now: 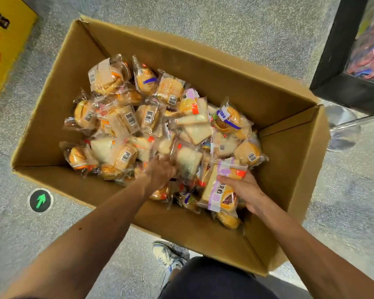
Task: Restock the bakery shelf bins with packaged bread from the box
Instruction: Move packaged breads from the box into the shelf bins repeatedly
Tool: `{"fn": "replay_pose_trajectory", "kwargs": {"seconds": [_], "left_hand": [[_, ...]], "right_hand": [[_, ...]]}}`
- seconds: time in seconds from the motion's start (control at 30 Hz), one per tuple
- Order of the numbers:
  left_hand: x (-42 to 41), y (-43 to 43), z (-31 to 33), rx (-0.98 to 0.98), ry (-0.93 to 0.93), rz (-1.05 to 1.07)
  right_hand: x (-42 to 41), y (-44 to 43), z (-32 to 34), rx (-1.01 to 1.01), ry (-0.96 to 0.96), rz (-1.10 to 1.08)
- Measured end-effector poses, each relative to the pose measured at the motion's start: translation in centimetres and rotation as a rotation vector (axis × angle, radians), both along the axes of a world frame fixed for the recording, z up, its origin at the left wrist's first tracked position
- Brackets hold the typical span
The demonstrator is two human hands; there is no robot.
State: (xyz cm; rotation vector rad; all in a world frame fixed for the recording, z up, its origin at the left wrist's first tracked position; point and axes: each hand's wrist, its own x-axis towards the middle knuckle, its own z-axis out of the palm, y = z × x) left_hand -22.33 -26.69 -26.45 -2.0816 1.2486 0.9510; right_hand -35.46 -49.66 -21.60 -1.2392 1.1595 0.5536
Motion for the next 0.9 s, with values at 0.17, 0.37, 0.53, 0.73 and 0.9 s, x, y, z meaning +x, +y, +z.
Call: {"fn": "replay_pose_trajectory", "kwargs": {"seconds": [0.17, 0.37, 0.53, 0.73, 0.9], "left_hand": [[0.5, 1.0, 1.8, -0.011, -0.148, -0.168], [3.3, 1.9, 5.8, -0.033, -0.038, 0.104], [5.9, 3.1, 9.6, -0.273, 0.177, 0.367], [7.7, 4.8, 14.3, -0.743, 0.360, 0.525], [7.9, 7.7, 19.6, -1.112, 0.482, 0.431]], "right_hand": [[-0.1, 0.6, 0.3, 0.038, -0.023, 0.025], [0.4, 2.1, 1.8, 0.070, -0.066, 0.008], [0.6, 4.2, 3.8, 0.030, -0.070, -0.030], [1.3, 8.2, 8.3, -0.049, -0.139, -0.104], [0.9, 13.5, 14.2, -0.069, -0.203, -0.316]]}}
